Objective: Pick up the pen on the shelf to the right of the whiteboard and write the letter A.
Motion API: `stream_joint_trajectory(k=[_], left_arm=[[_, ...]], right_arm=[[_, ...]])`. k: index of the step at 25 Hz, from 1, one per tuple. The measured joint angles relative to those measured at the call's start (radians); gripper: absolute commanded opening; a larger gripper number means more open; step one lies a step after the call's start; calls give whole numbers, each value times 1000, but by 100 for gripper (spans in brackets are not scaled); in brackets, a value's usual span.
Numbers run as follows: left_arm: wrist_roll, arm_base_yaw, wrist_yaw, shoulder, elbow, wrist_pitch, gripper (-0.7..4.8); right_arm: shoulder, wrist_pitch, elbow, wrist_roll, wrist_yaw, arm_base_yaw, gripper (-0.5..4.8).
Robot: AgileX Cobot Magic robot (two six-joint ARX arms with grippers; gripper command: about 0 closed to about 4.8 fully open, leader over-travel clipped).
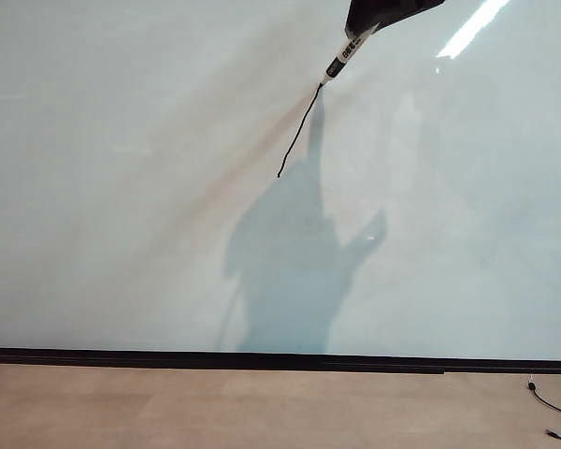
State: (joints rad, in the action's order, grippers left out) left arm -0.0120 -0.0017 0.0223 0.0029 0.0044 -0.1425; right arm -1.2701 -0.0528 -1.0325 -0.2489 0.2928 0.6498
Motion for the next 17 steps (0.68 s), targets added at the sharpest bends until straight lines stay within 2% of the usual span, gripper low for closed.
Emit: stream_joint_trajectory(k=[3,7,9,12,14,17], left_arm=[[0,0,0,0,0,0,-4],[0,0,0,0,0,0,-4],[0,0,0,0,0,0,-5],[0,0,0,0,0,0,-4],[0,0,0,0,0,0,-4],[0,0,0,0,0,0,-5]], right_arm=[[1,45,-1,1,-13,5,-6],[36,111,43,6,6,95,-6],[89,53,151,27,80,196,-6],[118,-29,227,95,121,208,-6],[140,-171,318,180,131,207,-6],[140,-272,372,228,130,204,-6]])
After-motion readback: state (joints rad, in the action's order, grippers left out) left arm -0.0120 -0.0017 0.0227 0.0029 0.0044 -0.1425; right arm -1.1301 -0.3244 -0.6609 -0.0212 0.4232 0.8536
